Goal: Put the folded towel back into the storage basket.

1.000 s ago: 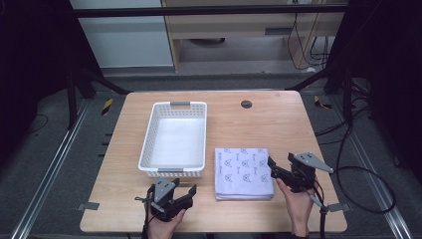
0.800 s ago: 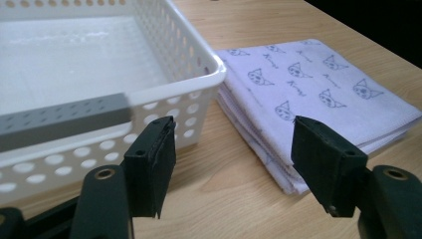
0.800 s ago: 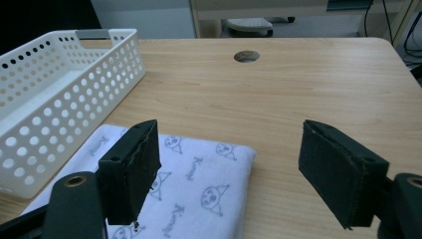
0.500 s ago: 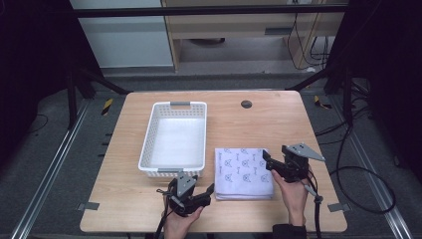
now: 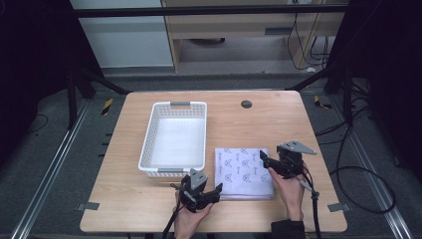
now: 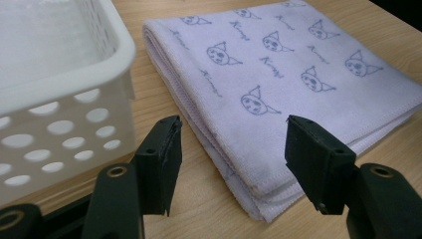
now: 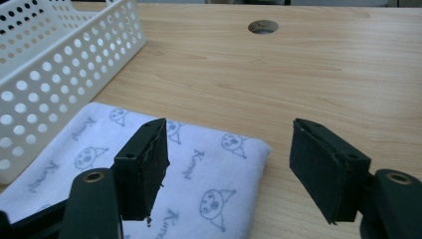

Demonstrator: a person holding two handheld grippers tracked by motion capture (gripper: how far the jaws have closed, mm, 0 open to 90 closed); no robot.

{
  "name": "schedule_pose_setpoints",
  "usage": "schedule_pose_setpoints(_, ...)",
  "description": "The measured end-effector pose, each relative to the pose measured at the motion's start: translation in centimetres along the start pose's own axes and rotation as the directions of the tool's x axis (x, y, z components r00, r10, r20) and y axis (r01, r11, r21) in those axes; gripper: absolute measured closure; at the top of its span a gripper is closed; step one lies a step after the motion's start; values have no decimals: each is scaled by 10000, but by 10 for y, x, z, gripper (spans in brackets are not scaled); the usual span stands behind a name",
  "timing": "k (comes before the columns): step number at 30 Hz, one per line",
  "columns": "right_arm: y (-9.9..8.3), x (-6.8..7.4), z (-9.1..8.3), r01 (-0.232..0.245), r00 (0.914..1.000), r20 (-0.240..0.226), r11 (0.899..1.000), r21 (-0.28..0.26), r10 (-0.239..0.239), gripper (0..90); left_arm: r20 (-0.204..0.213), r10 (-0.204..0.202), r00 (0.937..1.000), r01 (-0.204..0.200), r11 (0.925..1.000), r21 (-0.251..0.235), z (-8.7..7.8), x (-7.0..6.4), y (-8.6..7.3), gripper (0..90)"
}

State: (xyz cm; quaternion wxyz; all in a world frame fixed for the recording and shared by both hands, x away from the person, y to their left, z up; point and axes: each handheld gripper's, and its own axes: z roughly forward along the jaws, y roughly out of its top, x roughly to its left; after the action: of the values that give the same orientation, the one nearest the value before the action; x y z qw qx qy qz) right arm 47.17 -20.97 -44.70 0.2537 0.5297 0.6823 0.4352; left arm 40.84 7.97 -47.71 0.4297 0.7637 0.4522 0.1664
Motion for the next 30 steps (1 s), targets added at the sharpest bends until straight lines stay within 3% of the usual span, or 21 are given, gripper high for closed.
schedule_pose_setpoints(14,-3,-11,18,-78,10000,-18,9988,478,79,368,-28,-151,9999,152,9979,632,24,2,-2,364)
schedule_pose_setpoints(26,-21,-15,45,-197,9997,-97,9831,1822,219,430,-5,-226,9997,225,9953,946,32,4,-3,326)
schedule_pose_setpoints(30,-23,-15,48,-277,9994,-148,9799,1974,312,453,7,-286,9996,284,9941,1050,34,4,-4,326)
